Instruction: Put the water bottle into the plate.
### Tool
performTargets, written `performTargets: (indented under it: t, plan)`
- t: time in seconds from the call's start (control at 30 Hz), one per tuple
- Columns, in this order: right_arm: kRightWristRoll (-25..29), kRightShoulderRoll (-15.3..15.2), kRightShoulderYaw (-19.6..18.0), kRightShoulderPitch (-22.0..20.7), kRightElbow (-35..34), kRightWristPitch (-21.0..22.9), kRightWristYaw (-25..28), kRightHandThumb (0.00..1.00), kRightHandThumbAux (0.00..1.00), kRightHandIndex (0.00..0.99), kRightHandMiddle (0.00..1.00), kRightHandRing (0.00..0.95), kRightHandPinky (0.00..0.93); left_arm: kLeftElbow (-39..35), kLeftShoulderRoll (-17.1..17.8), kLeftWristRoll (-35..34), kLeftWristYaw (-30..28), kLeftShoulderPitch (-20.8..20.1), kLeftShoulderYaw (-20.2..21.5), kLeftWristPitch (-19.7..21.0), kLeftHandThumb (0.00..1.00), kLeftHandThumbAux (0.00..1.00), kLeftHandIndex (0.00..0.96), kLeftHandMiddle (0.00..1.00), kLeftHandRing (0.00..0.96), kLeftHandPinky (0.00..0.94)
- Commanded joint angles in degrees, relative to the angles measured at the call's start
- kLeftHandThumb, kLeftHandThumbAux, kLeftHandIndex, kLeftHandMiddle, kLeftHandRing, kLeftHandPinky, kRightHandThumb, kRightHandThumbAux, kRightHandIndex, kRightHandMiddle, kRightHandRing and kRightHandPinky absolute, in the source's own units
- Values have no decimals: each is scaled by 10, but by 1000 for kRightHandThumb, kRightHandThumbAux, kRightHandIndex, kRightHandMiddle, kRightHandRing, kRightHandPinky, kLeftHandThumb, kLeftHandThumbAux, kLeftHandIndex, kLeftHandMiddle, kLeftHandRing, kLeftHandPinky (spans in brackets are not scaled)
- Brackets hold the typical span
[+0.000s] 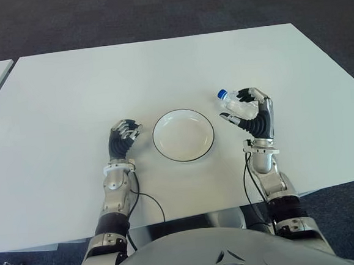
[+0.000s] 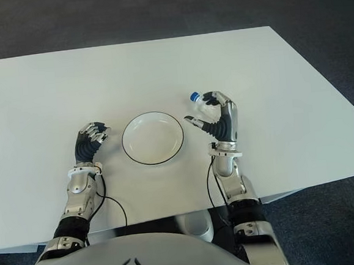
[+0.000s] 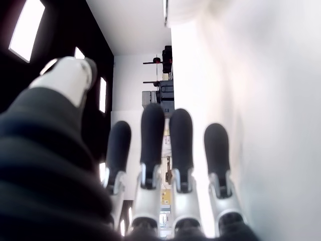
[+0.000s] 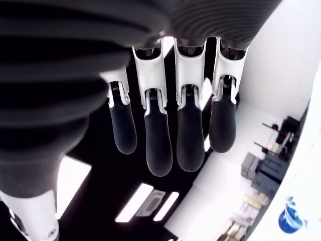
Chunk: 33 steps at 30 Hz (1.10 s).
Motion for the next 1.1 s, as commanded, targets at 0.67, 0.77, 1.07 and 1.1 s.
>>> performTargets:
  t: [0.67, 0.77, 1.07, 1.1]
  plan:
    - [-91, -34, 59, -106, 88, 192, -101, 565, 328, 0, 0, 0, 0, 31, -12, 3, 12, 17, 1, 32, 704, 720, 430, 501, 480, 465]
    - [-80, -27, 67, -121, 98, 232, -63, 579, 294, 0, 0, 0, 0, 30, -12, 3, 12, 18, 1, 34, 704, 719, 430, 497, 474, 460]
    - [-70, -25, 98, -184, 202, 313, 2, 547, 212, 0, 0, 0, 0, 19, -11, 2, 9, 25, 1, 40, 705, 718, 430, 494, 471, 461]
    - [-70, -27, 102, -192, 217, 317, 6, 540, 204, 0, 0, 0, 0, 18, -10, 2, 8, 25, 1, 40, 705, 718, 430, 494, 470, 460]
